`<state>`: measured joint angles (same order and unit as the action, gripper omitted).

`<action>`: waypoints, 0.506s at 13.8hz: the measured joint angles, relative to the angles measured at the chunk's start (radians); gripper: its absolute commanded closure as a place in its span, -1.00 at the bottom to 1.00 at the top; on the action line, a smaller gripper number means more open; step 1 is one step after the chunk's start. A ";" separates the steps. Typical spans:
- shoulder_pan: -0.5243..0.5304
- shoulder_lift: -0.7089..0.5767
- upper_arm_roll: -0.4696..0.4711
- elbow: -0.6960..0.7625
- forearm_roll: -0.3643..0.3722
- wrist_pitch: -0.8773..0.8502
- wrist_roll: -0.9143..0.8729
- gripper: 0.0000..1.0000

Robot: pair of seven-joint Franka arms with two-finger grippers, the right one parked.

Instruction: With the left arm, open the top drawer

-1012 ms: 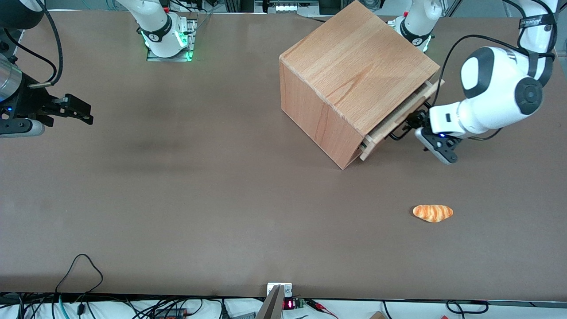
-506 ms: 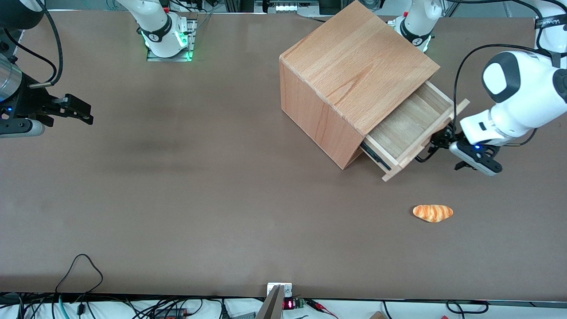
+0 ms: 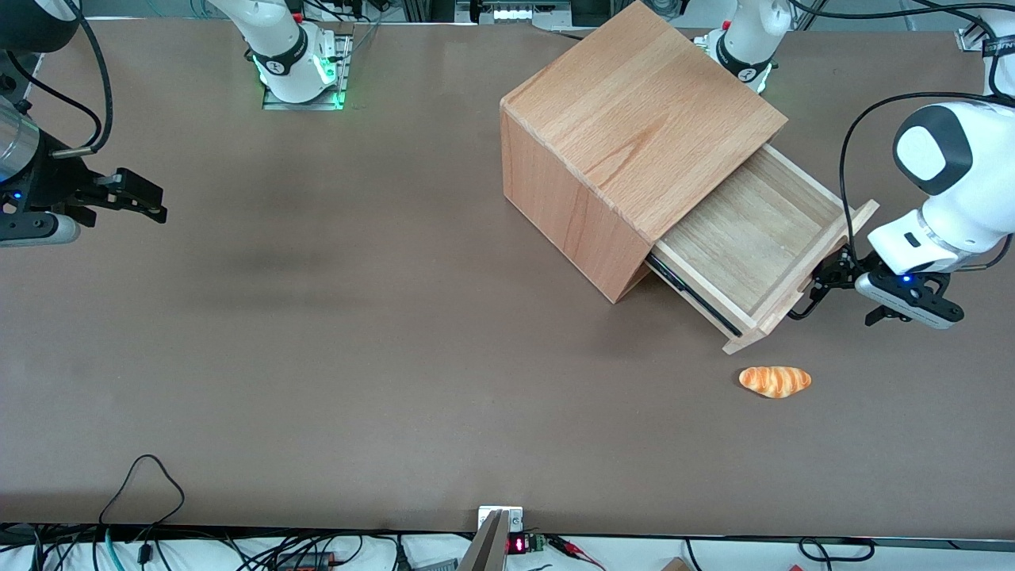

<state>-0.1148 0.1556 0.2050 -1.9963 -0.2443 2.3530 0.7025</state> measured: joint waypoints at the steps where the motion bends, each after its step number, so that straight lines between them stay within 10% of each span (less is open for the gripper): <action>1: 0.000 0.001 0.001 0.004 0.003 -0.003 -0.001 -1.00; 7: 0.000 0.026 0.017 0.100 0.045 -0.181 -0.072 -1.00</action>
<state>-0.1149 0.1814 0.2215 -1.8961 -0.1994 2.1723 0.6302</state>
